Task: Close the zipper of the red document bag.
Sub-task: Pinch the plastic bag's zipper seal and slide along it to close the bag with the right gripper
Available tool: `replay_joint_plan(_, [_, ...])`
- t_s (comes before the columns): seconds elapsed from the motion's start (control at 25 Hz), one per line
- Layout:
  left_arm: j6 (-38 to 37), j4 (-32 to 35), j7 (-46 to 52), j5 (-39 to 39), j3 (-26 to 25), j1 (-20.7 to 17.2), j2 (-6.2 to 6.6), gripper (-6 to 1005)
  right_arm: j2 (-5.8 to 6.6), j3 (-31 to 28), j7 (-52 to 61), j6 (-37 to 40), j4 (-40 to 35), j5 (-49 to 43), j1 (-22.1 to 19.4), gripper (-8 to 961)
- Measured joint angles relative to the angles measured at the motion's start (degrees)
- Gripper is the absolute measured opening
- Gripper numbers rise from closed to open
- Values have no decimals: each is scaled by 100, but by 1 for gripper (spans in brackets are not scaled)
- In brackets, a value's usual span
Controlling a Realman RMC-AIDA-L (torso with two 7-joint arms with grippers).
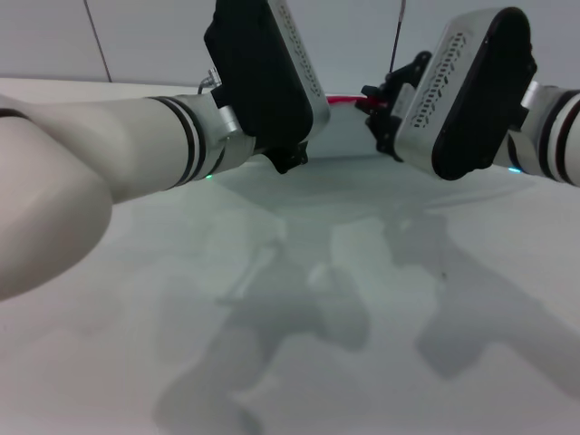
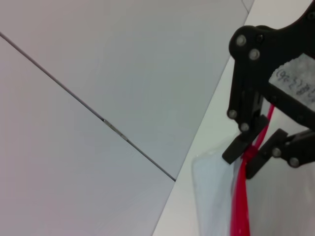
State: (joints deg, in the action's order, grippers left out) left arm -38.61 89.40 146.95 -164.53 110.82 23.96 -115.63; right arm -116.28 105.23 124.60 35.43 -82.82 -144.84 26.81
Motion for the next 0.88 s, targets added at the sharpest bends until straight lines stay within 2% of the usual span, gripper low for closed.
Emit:
replay_joint_plan(0.52, [18,255,-62,0,1,-111,-6,59,3,-410,5,-155,464,-77,55,81])
replay_joint_plan(0.88, [-16,949,-273,0,-115,-540,-24,58,0,-994,40,-442,1252,-279,251,79])
